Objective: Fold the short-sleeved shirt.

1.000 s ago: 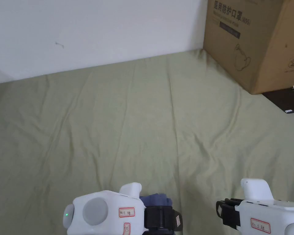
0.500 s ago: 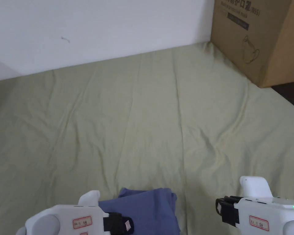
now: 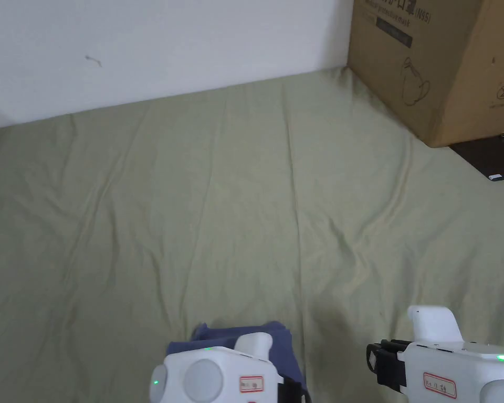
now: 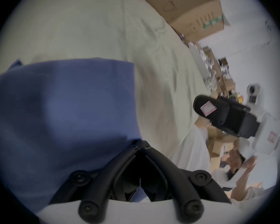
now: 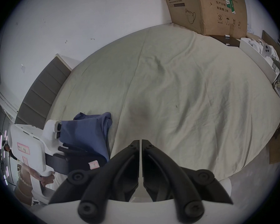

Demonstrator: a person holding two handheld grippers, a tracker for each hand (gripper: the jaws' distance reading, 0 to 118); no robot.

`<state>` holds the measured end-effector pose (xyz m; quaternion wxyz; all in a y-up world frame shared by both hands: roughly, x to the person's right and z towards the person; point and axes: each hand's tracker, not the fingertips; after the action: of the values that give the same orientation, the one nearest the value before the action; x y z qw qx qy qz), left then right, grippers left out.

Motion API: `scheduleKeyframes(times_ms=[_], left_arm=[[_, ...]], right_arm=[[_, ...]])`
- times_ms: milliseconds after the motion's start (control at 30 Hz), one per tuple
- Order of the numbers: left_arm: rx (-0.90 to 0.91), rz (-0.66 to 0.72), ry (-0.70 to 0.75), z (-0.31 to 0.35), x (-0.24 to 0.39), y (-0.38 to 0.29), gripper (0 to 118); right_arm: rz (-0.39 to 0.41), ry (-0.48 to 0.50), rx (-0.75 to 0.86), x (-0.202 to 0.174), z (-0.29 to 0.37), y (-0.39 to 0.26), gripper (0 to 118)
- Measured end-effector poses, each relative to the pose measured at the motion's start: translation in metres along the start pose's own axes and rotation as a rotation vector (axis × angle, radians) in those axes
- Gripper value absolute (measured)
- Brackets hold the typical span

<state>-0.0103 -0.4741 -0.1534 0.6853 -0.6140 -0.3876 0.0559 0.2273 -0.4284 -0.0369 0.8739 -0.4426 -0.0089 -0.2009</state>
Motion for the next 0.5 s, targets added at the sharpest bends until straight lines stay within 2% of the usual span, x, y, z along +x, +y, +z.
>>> scheduleKeyframes(times_ms=[100,167,300,500], left_arm=[[-0.005,0.009,-0.014,-0.002,0.002,-0.001,0],[0.051,0.041,-0.083,0.014,-0.003,-0.007,0],[0.184,0.092,-0.093,0.073,-0.027,-0.022,0],[0.369,0.243,-0.119,0.16,-0.097,-0.068,0]], right_arm=[[-0.004,0.004,-0.003,-0.002,0.001,0.0,3],[0.016,0.009,-0.004,-0.008,0.002,0.001,3],[0.081,0.05,-0.005,-0.029,0.0,0.006,3],[0.228,0.159,-0.054,-0.089,-0.024,0.007,3]])
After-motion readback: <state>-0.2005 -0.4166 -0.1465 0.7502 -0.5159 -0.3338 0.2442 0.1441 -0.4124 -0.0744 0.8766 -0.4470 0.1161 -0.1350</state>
